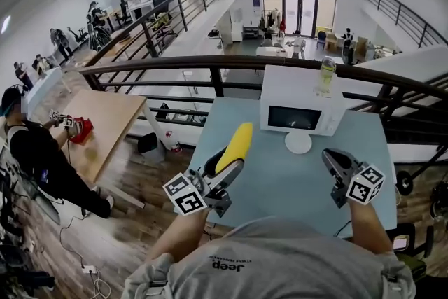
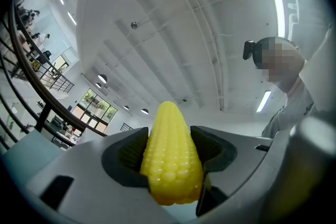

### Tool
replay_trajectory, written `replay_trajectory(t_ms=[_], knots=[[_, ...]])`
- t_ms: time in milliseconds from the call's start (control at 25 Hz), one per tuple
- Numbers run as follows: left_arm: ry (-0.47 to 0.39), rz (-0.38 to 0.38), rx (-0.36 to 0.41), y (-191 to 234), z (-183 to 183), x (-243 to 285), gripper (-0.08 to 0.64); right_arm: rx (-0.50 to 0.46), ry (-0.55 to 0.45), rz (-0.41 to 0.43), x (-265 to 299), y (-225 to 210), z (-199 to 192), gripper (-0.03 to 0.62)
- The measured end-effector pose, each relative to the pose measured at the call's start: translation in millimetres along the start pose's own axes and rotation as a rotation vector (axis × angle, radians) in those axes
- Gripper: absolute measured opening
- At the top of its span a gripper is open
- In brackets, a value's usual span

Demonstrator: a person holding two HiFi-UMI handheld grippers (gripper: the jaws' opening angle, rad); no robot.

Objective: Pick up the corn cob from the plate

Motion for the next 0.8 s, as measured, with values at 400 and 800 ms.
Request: replay_trajectory(t_ms=[400,800], knots=[[0.0,-0.05,-0.146,13.5,-24.1,-28.8,0.264,0.036,0.048,-0.018,-7.9,31.7,-11.6,0.011],[-0.061,-0.028,-0.204,-26.7,-91.5,30.0,0.264,0.02,0.027,0.043,-89.2,-13.0,-14.7,0.011]])
Point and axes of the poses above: the fingertips, and each gripper's own axes: x forward along the fingers, y to its left, z out of its top, the point moved 2 cm from there along -x, backward along the fingers, and after that the axes turned 15 degrees about -x, right-handed, at the moved point
